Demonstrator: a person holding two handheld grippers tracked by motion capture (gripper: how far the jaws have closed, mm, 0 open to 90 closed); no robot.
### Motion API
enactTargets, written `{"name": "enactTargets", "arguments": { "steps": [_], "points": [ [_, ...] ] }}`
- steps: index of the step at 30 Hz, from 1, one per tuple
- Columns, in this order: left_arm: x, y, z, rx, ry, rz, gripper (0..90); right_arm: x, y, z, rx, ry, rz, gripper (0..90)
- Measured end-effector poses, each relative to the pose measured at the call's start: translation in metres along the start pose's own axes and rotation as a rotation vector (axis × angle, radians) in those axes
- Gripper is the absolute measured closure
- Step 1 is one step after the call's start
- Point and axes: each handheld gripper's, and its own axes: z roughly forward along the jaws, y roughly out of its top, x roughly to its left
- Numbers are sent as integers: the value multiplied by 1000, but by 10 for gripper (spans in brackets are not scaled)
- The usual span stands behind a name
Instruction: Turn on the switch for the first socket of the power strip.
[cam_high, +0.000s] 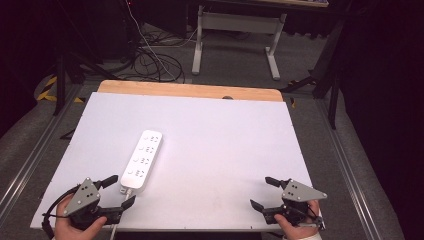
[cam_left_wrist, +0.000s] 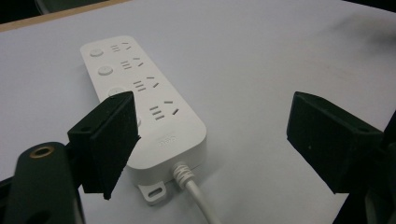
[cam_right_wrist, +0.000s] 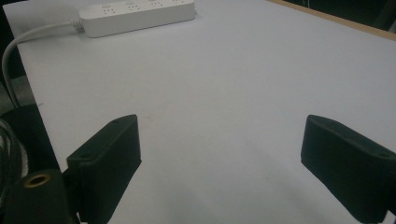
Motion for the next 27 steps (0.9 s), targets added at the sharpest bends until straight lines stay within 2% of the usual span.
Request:
{"name": "enactTargets", "arguments": {
  "steps": [3,6,10,12,14,18,22,24,26,27],
  "points": [
    [0,1,-1,-4,3,22,174,1,0,0,1,10,-4,124],
    [-1,2,-1,-5,14,36,167,1,0,3,26,33,-22,170],
    [-2,1,-2,14,39,88,189,3,-1,5,35,47,-41,169],
    [-3,1,-2,17,32,82,189,4,-1,5,27,46,-37,169],
    [-2,1,-2,16,14,46,192,3,-1,4,19,45,-34,166],
    [-2,4,-5,12,2,23,189,3,-1,5,22,45,-31,166],
    [-4,8,-6,-14,-13,-17,150,3,-2,4,23,44,-29,166],
    [-2,9,-7,-17,-19,-24,149,3,-2,4,25,42,-28,166],
    [-1,10,-7,-16,-16,-21,172,3,-2,5,28,42,-28,166],
    [0,10,-8,7,1,35,230,3,-2,5,29,42,-26,166]
  ]
}}
